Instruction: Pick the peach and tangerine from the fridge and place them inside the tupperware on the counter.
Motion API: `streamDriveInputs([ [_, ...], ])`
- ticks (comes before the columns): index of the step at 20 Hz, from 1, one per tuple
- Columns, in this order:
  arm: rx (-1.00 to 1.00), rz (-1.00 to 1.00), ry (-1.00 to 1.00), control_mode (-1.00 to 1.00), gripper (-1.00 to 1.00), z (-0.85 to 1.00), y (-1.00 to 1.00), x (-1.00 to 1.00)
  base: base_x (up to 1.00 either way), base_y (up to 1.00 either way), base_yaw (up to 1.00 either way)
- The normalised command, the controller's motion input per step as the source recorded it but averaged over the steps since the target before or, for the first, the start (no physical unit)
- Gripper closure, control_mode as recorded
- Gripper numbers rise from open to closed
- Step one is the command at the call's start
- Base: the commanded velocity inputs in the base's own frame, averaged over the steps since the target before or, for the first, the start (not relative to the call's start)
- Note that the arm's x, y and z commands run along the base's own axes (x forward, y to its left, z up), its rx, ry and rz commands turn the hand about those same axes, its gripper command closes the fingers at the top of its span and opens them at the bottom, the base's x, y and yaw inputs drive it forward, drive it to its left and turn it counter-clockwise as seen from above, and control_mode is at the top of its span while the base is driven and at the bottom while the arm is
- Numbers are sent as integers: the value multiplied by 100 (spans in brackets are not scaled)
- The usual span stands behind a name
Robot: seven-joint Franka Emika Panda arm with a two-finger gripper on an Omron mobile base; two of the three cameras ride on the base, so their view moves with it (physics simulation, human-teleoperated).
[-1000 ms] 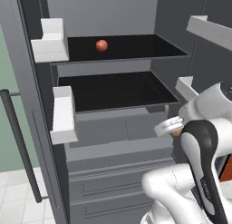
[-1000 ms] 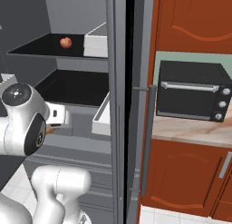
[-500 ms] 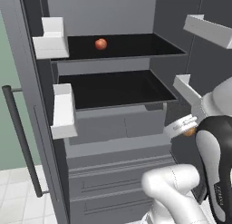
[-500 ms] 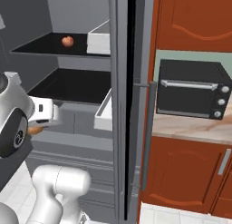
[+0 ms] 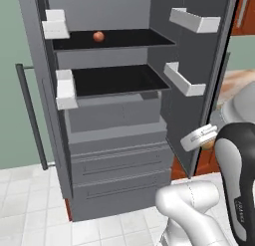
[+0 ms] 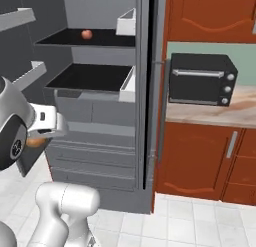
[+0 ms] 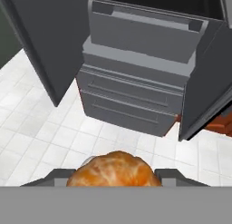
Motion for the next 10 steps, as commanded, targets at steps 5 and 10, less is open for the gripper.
streamDriveInputs([
  [5, 0, 0, 0, 100, 100, 0, 0, 0, -88, -23, -17],
  [10, 0, 0, 0, 100, 100, 0, 0, 0, -31, -46, -7],
])
